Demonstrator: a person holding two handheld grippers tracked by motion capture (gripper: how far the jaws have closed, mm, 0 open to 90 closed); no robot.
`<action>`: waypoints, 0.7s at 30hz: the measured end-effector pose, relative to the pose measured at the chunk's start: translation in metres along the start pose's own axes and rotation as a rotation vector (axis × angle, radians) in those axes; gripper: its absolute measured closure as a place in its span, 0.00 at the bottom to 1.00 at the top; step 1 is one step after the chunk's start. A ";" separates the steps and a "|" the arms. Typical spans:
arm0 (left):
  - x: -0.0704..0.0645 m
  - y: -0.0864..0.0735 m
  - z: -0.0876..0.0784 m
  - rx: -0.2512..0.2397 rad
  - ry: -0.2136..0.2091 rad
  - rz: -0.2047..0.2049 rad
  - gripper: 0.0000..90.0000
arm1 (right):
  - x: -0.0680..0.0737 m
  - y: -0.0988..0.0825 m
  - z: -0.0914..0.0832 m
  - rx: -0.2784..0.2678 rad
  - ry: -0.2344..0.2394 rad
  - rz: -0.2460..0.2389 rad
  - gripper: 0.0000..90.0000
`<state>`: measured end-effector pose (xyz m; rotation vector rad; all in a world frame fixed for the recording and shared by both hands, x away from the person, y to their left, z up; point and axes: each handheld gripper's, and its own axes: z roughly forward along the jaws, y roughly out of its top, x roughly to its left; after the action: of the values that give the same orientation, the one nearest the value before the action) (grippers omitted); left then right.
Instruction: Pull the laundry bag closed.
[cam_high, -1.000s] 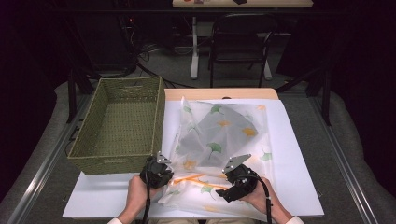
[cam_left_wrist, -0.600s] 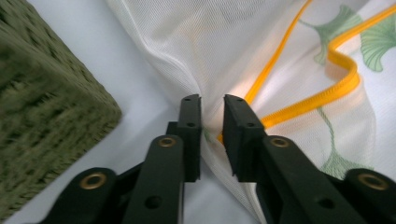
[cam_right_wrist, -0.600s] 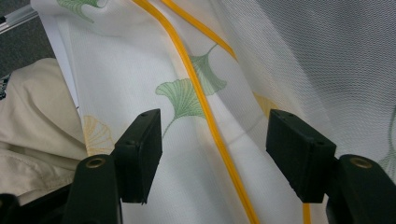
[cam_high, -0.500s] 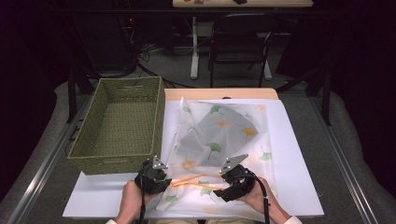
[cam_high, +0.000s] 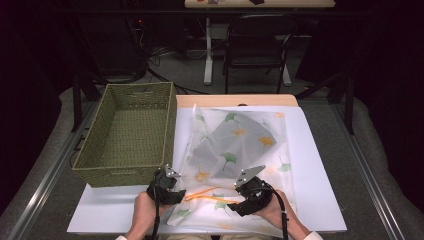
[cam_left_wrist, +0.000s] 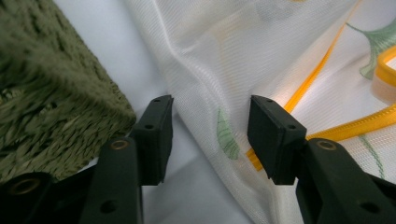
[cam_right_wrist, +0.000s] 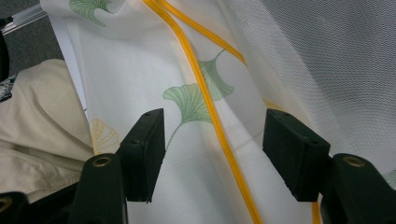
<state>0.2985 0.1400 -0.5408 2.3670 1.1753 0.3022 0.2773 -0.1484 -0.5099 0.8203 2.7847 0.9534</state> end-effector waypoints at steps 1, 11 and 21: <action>0.000 -0.001 0.000 -0.003 0.005 -0.008 0.54 | 0.000 0.000 0.000 -0.001 0.001 0.000 0.43; 0.000 -0.008 0.000 -0.047 -0.038 -0.001 0.68 | 0.001 0.000 0.003 0.013 0.010 -0.004 0.42; -0.001 -0.007 0.001 -0.059 -0.047 0.046 0.98 | 0.002 0.002 0.007 0.027 0.015 0.010 0.42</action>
<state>0.2937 0.1429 -0.5451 2.3404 1.0769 0.2915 0.2789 -0.1420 -0.5141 0.8345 2.8150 0.9293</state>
